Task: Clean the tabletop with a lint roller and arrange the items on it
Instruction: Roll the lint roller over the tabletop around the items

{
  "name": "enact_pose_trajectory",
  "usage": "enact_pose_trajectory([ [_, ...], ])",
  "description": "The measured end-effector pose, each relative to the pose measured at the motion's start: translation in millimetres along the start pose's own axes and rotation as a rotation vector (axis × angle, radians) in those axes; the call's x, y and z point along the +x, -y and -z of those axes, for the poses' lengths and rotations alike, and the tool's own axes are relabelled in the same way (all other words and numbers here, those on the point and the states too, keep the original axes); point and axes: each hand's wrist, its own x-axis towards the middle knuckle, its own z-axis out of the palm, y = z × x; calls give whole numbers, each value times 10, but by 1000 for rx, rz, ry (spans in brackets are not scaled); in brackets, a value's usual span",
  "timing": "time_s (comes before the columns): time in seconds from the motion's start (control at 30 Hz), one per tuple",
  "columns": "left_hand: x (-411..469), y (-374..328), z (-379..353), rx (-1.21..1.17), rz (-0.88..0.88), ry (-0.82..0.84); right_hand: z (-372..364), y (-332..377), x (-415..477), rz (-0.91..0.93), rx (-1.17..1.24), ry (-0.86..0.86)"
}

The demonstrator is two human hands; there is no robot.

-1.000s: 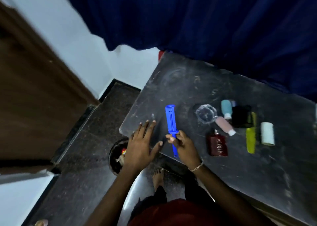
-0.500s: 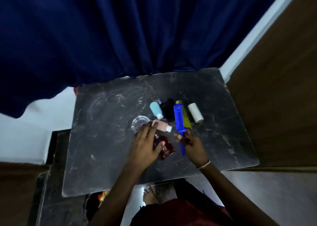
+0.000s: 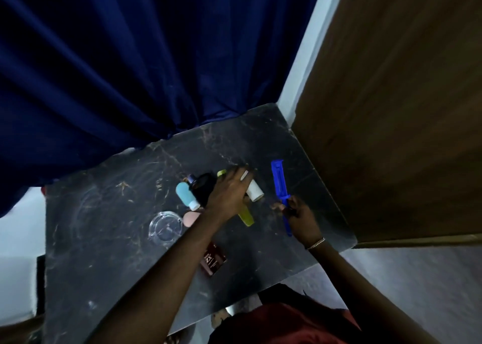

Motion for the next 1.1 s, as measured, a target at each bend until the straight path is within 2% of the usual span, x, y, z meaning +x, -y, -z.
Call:
enact_pose_trajectory([
  [0.2, 506, 79, -192, 158, -78, 262, 84, -230, 233, -124, -45, 32],
  [0.37, 660, 57, -238, 240, -157, 301, 92, -333, 357, -156, -46, 86],
  [0.6, 775, 45, -318, 184, -207, 396, 156, -462, 371, -220, 34, 113],
  [0.73, 788, 63, -330, 193, -214, 412, 166, -519, 363, -276, -6, 122],
  [0.93, 795, 49, -286, 187, -233, 412, 187, -466, 325, -247, -48, 85],
  [1.1, 781, 69, -245, 68, -210, 387, 210, -411, 274, -210, -75, 86],
])
